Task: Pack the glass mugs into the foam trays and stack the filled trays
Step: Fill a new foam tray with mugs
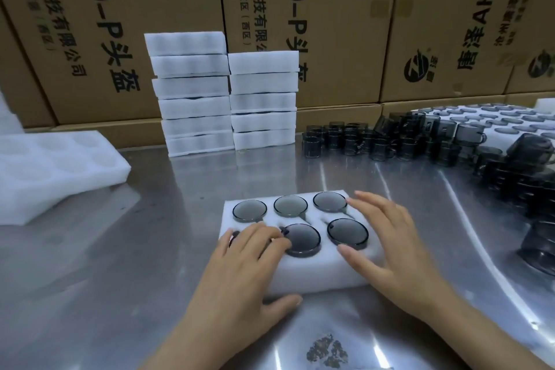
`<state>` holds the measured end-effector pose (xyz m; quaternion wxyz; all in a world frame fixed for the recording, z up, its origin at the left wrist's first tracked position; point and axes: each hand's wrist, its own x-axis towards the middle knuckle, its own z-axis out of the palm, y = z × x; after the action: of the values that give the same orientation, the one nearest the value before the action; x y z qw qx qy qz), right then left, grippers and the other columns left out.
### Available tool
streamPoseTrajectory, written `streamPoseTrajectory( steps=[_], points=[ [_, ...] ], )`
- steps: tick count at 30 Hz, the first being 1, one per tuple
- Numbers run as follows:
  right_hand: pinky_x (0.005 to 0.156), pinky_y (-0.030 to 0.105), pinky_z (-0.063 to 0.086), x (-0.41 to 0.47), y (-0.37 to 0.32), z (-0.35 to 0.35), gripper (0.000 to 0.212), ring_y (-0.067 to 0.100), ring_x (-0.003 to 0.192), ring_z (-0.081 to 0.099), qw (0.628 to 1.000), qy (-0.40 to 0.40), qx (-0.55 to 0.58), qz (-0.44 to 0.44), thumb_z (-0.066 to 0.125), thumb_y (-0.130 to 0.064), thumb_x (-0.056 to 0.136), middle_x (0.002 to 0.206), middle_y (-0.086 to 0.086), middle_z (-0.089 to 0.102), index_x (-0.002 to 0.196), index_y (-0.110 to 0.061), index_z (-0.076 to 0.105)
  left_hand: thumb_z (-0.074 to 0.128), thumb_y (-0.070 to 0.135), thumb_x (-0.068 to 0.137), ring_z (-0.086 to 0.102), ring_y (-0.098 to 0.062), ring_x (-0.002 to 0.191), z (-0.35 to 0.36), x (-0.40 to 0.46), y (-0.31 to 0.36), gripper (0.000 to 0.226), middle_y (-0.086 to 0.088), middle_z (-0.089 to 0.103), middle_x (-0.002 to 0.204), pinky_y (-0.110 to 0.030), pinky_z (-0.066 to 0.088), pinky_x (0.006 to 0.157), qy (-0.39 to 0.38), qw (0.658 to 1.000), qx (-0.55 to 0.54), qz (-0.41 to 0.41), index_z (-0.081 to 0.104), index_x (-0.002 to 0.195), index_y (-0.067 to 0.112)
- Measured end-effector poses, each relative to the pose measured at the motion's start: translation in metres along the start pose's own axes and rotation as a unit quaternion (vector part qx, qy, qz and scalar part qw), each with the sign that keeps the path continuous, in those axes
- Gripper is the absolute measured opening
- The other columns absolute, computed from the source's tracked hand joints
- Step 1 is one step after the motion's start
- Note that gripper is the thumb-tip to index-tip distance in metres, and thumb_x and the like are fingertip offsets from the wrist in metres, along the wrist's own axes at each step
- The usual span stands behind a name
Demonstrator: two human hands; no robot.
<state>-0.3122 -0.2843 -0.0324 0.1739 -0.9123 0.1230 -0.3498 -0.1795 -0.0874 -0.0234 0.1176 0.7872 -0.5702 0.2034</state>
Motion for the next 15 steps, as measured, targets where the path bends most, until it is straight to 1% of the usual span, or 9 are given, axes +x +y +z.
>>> streamPoseTrajectory(
  steps=[2, 4, 5, 6, 8, 9, 10, 12, 15],
  points=[
    [0.097, 0.011, 0.021, 0.0, -0.002, 0.004, 0.061, -0.005, 0.128, 0.023, 0.989, -0.022, 0.101, 0.106, 0.051, -0.07, 0.078, 0.136, -0.024, 0.025, 0.13, -0.047, 0.03, 0.064, 0.06, 0.071, 0.041, -0.018, 0.13, -0.003, 0.001, -0.003, 0.065, 0.011, 0.045, 0.13, -0.048, 0.042, 0.101, -0.089, 0.996, 0.014, -0.028, 0.048, 0.127, 0.031],
    [0.094, 0.018, 0.03, 0.001, 0.002, 0.007, 0.067, 0.003, 0.127, 0.035, 0.947, -0.026, 0.229, 0.225, 0.054, -0.065, 0.067, 0.137, -0.018, 0.032, 0.128, -0.044, 0.034, 0.052, 0.06, 0.081, 0.016, -0.011, 0.137, 0.0, 0.005, -0.004, 0.063, 0.017, 0.021, 0.138, -0.04, 0.023, 0.11, -0.095, 0.994, 0.028, -0.044, 0.025, 0.135, 0.041],
    [0.09, 0.021, 0.035, 0.002, 0.003, 0.007, 0.066, 0.005, 0.122, 0.044, 0.916, -0.025, 0.294, 0.272, 0.057, -0.063, 0.067, 0.137, -0.016, 0.039, 0.127, -0.042, 0.039, 0.052, 0.058, 0.082, 0.018, -0.01, 0.134, 0.001, 0.005, -0.004, 0.06, 0.018, 0.02, 0.137, -0.038, 0.022, 0.109, -0.084, 0.995, 0.023, -0.044, 0.024, 0.133, 0.043],
    [0.088, 0.024, 0.04, 0.002, 0.003, 0.007, 0.064, 0.007, 0.115, 0.052, 0.88, -0.021, 0.359, 0.31, 0.06, -0.064, 0.066, 0.133, -0.015, 0.048, 0.125, -0.042, 0.044, 0.059, 0.055, 0.078, 0.027, -0.01, 0.127, 0.002, 0.007, -0.003, 0.06, 0.016, 0.027, 0.133, -0.038, 0.028, 0.105, -0.074, 0.996, 0.015, -0.042, 0.033, 0.13, 0.04],
    [0.082, 0.032, 0.049, 0.002, 0.004, 0.006, 0.066, 0.011, 0.099, 0.066, 0.816, -0.008, 0.449, 0.363, 0.071, -0.063, 0.055, 0.116, -0.012, 0.066, 0.116, -0.041, 0.054, 0.08, 0.048, 0.055, 0.052, -0.013, 0.102, 0.002, 0.008, -0.005, 0.063, 0.01, 0.052, 0.113, -0.037, 0.049, 0.085, -0.04, 0.999, -0.014, -0.019, 0.058, 0.111, 0.031],
    [0.078, 0.033, 0.05, 0.004, 0.005, 0.006, 0.069, 0.012, 0.092, 0.069, 0.801, -0.007, 0.464, 0.378, 0.074, -0.06, 0.05, 0.107, -0.011, 0.07, 0.113, -0.039, 0.057, 0.085, 0.045, 0.043, 0.058, -0.014, 0.088, 0.004, 0.008, -0.007, 0.062, 0.008, 0.058, 0.1, -0.032, 0.053, 0.073, -0.009, 1.0, -0.026, -0.006, 0.064, 0.1, 0.028],
    [0.075, 0.033, 0.051, 0.006, 0.007, 0.006, 0.071, 0.011, 0.088, 0.07, 0.796, -0.015, 0.466, 0.386, 0.077, -0.058, 0.046, 0.1, -0.011, 0.072, 0.111, -0.037, 0.058, 0.087, 0.042, 0.038, 0.059, -0.014, 0.08, 0.006, 0.008, -0.01, 0.061, 0.008, 0.06, 0.092, -0.026, 0.052, 0.068, 0.017, 0.999, -0.032, 0.002, 0.066, 0.093, 0.026],
    [0.075, 0.033, 0.05, 0.012, 0.006, 0.003, 0.073, 0.01, 0.087, 0.07, 0.79, -0.057, 0.474, 0.384, 0.084, -0.053, 0.045, 0.098, -0.009, 0.073, 0.11, -0.035, 0.059, 0.088, 0.038, 0.038, 0.059, -0.015, 0.071, 0.012, 0.012, -0.016, 0.056, 0.007, 0.06, 0.088, -0.022, 0.049, 0.065, 0.043, 0.999, -0.017, 0.015, 0.067, 0.089, 0.025],
    [0.074, 0.034, 0.052, 0.024, 0.006, 0.002, 0.064, 0.016, 0.086, 0.071, 0.759, -0.121, 0.511, 0.384, 0.084, -0.049, 0.05, 0.1, -0.009, 0.072, 0.109, -0.043, 0.058, 0.089, 0.028, 0.042, 0.054, -0.018, 0.064, 0.018, 0.023, -0.025, 0.058, 0.006, 0.058, 0.089, -0.031, 0.052, 0.067, 0.083, 0.996, -0.027, -0.003, 0.06, 0.093, 0.026]
  ],
)
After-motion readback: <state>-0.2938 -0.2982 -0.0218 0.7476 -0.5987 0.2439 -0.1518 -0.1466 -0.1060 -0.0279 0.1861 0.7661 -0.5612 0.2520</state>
